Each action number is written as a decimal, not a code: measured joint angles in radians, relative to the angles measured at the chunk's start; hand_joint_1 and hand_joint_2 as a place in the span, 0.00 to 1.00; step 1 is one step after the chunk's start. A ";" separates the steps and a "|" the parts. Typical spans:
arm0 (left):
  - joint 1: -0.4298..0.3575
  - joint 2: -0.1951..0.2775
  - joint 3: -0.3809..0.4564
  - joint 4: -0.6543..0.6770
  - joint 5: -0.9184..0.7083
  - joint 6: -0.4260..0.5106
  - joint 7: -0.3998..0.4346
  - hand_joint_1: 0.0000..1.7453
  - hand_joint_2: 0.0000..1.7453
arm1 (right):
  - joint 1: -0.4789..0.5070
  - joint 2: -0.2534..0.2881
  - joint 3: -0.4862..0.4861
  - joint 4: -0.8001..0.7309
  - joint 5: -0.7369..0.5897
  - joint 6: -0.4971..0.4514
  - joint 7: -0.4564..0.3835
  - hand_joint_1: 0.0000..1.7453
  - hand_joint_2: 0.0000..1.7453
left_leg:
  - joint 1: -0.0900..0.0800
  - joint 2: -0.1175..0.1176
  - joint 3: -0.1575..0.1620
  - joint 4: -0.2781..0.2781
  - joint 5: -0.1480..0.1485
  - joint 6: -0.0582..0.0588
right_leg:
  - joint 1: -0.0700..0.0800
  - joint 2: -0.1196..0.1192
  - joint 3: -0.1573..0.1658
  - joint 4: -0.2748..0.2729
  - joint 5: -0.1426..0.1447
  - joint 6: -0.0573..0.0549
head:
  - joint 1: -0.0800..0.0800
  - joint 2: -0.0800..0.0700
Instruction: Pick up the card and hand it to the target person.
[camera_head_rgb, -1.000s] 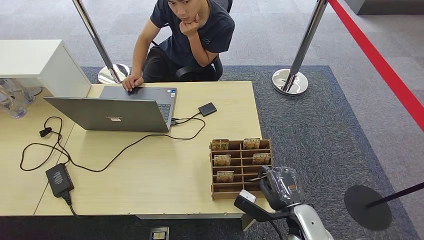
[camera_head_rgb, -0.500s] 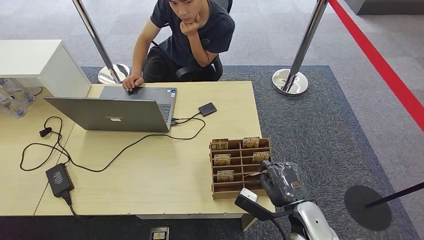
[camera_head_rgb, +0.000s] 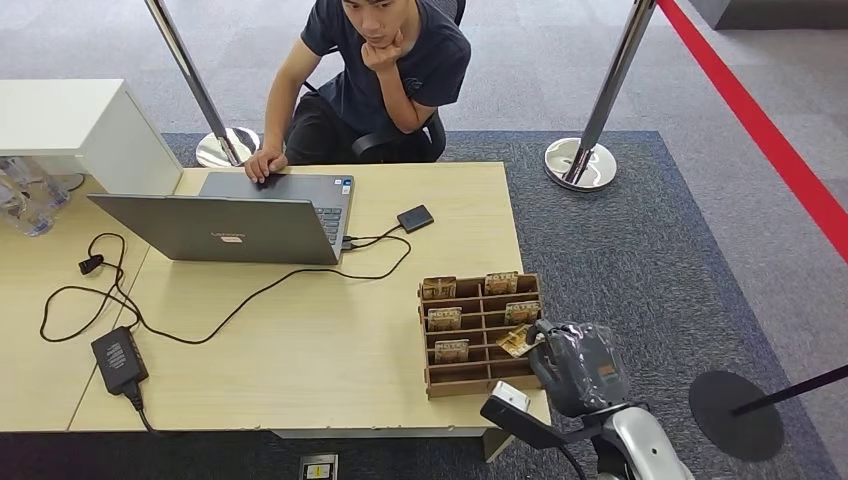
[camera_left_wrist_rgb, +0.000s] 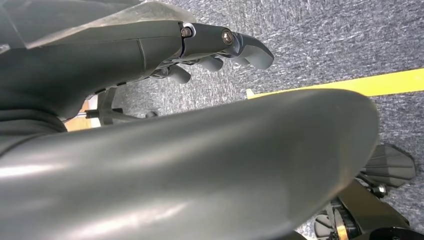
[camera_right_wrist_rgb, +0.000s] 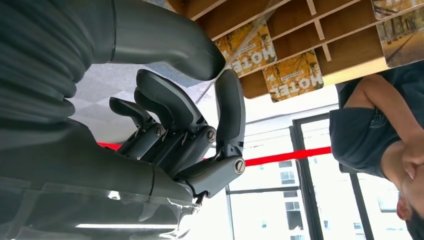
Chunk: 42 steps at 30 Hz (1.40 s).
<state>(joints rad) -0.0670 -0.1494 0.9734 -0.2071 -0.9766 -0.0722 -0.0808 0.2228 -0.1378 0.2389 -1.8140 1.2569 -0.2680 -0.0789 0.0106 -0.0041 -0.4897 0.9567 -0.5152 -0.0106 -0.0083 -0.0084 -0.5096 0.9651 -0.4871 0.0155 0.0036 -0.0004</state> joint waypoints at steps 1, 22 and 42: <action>0.000 0.000 0.000 0.000 -0.001 0.000 -0.002 0.00 0.00 | 0.009 -0.005 -0.002 -0.014 -0.002 -0.001 -0.001 1.00 1.00 | 0.000 0.000 0.000 0.000 0.000 0.000 | 0.000 0.000 0.000 0.000 0.000 0.000 | 0.000 0.000; 0.004 -0.006 0.002 0.000 -0.007 0.000 -0.025 0.00 0.00 | 0.068 -0.053 -0.058 -0.176 0.028 -0.016 0.006 1.00 1.00 | 0.000 0.000 0.000 0.000 0.000 0.000 | 0.000 0.000 0.000 0.000 0.000 0.000 | 0.000 0.000; -0.007 -0.007 0.000 0.000 -0.055 -0.009 -0.024 0.00 0.00 | -0.369 0.039 -0.045 0.168 0.013 -0.089 -0.018 1.00 1.00 | 0.000 0.001 0.000 0.000 0.004 0.000 | 0.000 0.000 0.001 0.001 0.003 0.000 | 0.000 0.000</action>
<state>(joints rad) -0.0739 -0.1568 0.9739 -0.2070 -1.0318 -0.0809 -0.1051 -0.1464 -0.0990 0.1942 -1.6463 1.2699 -0.3565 -0.0965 0.0106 -0.0035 -0.4894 0.9568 -0.5117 -0.0108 -0.0083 -0.0084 -0.5088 0.9661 -0.4846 0.0160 0.0036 -0.0004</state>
